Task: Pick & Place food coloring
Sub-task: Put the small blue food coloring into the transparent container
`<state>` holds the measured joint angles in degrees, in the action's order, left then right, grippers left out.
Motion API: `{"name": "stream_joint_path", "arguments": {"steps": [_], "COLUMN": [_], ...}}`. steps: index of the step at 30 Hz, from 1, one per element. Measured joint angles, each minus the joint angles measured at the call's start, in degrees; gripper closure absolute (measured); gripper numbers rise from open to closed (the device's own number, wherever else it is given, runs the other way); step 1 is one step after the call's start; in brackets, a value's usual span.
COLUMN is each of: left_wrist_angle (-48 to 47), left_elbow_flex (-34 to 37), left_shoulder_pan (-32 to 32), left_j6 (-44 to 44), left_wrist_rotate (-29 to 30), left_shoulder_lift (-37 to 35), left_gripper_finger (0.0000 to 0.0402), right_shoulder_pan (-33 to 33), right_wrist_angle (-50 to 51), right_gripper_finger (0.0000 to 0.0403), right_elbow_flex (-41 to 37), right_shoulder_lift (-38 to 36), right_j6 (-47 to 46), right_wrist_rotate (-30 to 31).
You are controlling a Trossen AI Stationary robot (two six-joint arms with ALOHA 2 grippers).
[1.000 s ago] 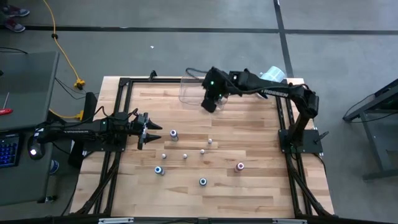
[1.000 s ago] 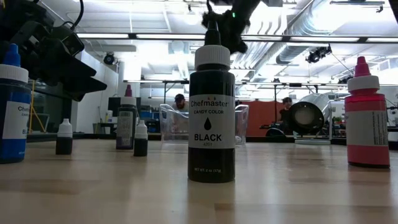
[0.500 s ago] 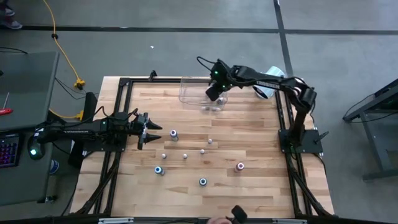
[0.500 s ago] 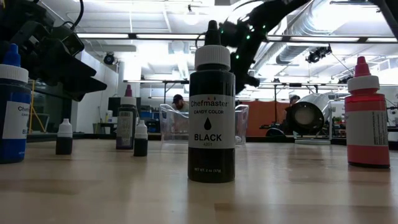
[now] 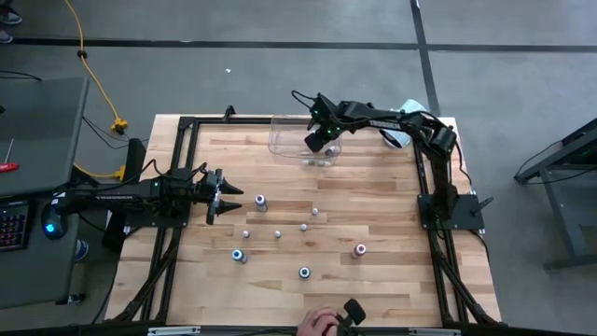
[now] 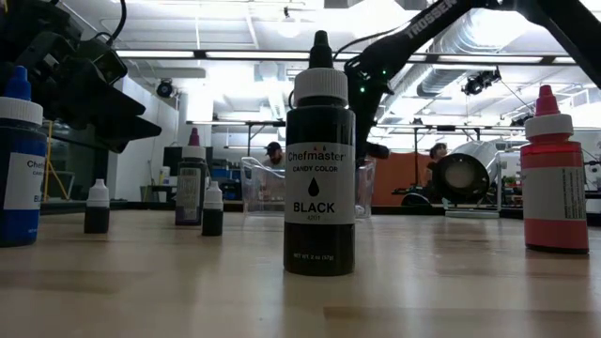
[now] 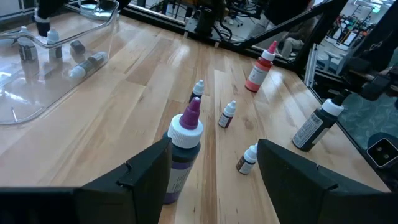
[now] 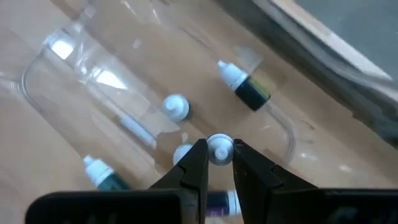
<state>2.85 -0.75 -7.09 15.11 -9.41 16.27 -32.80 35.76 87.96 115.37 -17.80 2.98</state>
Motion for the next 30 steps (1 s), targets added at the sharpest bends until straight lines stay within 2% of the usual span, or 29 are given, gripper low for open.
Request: {"name": "stream_joint_path", "arguments": {"steps": [20, 30], "left_wrist_angle": [-0.02, -0.02], "left_elbow_flex": [0.0, 0.0], "left_shoulder_pan": [-0.02, -0.02], "left_j6": [0.0, 0.0], "left_wrist_rotate": [0.0, 0.0], "left_shoulder_lift": [0.0, 0.01], "left_gripper_finger": [0.0167, 0.0167], "right_shoulder_pan": [-0.98, -1.11], "right_wrist_angle": [-2.38, -2.44], "right_gripper_finger": [0.0346, 0.0316], "right_elbow_flex": [0.07, 0.07], "right_shoulder_lift": [2.91, 2.89], "right_j6": [0.07, 0.19], "right_wrist_rotate": [-0.93, -1.42]}}
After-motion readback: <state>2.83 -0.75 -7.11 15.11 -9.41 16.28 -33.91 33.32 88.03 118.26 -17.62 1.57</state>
